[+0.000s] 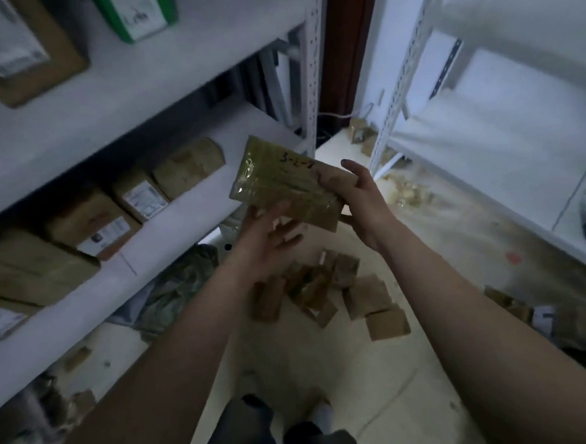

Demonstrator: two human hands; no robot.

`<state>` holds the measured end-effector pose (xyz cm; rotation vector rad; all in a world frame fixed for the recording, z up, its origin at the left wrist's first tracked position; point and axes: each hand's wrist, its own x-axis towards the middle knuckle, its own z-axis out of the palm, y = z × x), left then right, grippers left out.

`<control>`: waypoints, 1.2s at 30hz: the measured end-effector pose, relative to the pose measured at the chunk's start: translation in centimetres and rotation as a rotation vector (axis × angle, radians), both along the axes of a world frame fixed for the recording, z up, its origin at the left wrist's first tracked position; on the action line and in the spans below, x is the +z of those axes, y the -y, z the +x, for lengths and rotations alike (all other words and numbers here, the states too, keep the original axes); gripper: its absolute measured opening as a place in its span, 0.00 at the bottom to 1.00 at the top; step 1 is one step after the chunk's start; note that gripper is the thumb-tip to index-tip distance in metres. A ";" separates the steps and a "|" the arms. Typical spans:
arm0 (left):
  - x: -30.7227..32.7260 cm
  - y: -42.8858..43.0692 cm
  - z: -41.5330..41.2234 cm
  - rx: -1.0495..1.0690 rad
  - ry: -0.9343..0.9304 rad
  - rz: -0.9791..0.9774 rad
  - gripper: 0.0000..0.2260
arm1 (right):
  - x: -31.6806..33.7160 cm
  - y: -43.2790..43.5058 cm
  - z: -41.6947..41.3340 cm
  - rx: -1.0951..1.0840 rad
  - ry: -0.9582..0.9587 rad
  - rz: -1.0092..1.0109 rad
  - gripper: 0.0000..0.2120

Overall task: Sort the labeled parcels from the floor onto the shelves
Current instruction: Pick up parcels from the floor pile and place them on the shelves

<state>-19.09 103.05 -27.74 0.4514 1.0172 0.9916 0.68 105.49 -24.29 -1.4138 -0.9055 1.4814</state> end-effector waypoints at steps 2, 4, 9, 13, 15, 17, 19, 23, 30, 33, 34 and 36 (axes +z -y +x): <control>3.3 1.1 -2.6 0.037 -0.006 0.067 0.37 | 3.2 0.8 -2.4 0.046 -0.037 0.042 0.36; 6.2 2.4 -5.8 0.052 0.018 0.119 0.38 | 6.1 1.4 -5.1 0.085 -0.056 0.093 0.36; 12.0 6.6 -15.8 0.166 0.024 0.233 0.46 | 12.4 2.5 -13.9 0.160 -0.078 0.249 0.32; 15.7 11.3 -25.4 0.418 -0.062 0.342 0.38 | 15.8 3.7 -22.1 0.226 -0.127 0.345 0.33; 17.3 14.1 -30.0 0.506 -0.123 0.377 0.33 | 16.7 4.9 -26.3 0.247 -0.153 0.366 0.33; 18.7 16.8 -34.0 0.498 -0.264 0.422 0.24 | 17.4 6.4 -30.6 0.264 -0.174 0.367 0.36; 19.8 19.3 -38.0 0.499 -0.448 0.446 0.19 | 17.8 8.1 -35.0 0.281 -0.190 0.380 0.38; 20.1 21.4 -43.5 0.547 -0.702 0.419 0.18 | 17.4 10.1 -41.4 0.254 -0.161 0.415 0.23; 19.3 20.8 -47.8 0.537 -0.780 0.393 0.18 | 16.1 11.2 -46.9 0.185 0.034 0.493 0.19; 19.1 19.4 -48.1 0.516 -0.736 0.360 0.19 | 15.7 11.0 -47.8 0.166 -0.029 0.427 0.21; 19.0 18.8 -48.1 0.506 -0.723 0.352 0.19 | 15.7 10.7 -48.2 0.161 -0.060 0.400 0.22; 18.6 17.6 -48.2 0.494 -0.693 0.328 0.19 | 15.8 10.0 -48.8 0.162 -0.167 0.322 0.23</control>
